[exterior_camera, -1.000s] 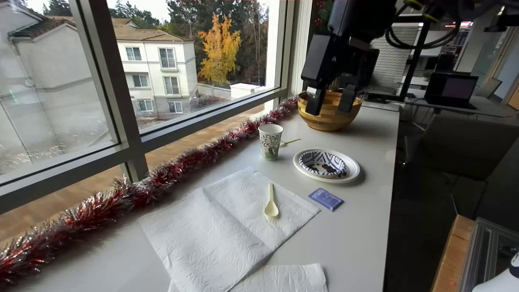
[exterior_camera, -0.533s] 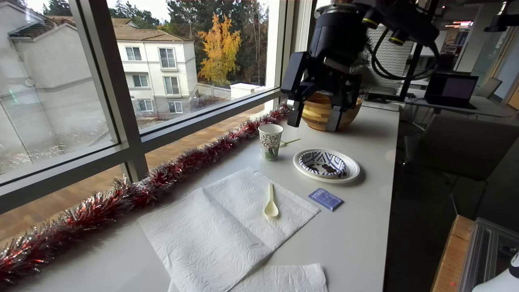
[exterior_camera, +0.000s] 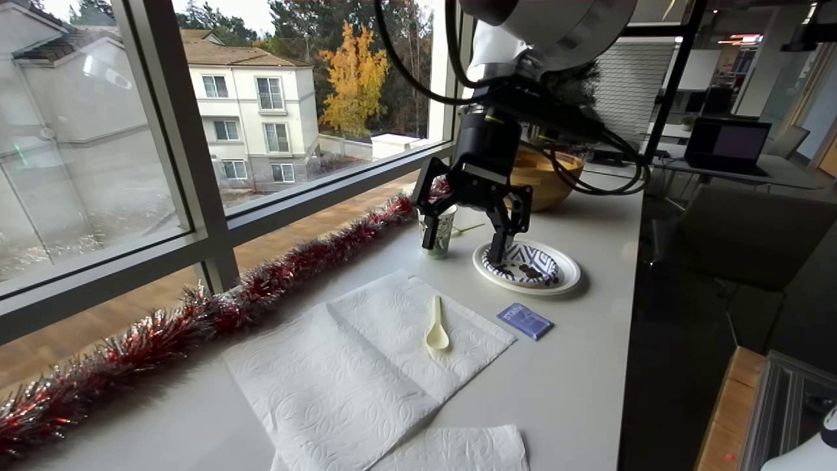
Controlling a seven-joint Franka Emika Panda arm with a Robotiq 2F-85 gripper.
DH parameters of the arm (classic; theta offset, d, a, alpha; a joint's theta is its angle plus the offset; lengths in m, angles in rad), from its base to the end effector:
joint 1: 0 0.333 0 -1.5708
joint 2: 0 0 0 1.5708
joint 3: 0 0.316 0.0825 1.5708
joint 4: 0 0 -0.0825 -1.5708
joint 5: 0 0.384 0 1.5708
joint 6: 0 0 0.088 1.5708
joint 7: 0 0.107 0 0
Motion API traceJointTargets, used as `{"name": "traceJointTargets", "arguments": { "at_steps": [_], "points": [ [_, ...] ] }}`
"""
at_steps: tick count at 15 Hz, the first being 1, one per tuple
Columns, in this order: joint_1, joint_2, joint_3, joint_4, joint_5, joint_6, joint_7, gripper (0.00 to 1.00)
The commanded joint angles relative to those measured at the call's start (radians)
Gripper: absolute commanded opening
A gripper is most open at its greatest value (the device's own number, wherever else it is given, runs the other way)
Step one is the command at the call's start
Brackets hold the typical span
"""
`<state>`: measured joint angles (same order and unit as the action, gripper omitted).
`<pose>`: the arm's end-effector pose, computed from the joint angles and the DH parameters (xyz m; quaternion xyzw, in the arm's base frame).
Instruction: Take a scoop out of the bowl using the spoon and empty it into the cup then place the spoon back
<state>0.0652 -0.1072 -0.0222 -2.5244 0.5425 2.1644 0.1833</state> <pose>0.4259 0.0389 0.3013 -0.9408 0.2430 0.1438 0.1875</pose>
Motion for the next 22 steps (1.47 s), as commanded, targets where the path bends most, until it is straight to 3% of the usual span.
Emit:
{"name": "traceJointTargets", "arguments": {
  "at_steps": [1, 12, 13, 14, 16, 20, 22],
  "points": [
    [-0.029, 0.189, 0.001, 0.122, 0.058, 0.011, -0.005, 1.0],
    [-0.044, 0.479, 0.016, 0.273, 0.025, 0.143, 0.075, 1.0],
    [-0.044, 0.495, 0.018, 0.281, 0.023, 0.15, 0.083, 0.95],
    [-0.042, 0.51, 0.019, 0.288, 0.019, 0.157, 0.093, 0.76],
    [-0.041, 0.532, 0.021, 0.3, 0.013, 0.162, 0.107, 0.69],
    [-0.038, 0.56, 0.017, 0.317, 0.003, 0.164, 0.125, 0.41],
    [-0.039, 0.569, 0.016, 0.324, 0.001, 0.162, 0.133, 0.38]
  ]
}}
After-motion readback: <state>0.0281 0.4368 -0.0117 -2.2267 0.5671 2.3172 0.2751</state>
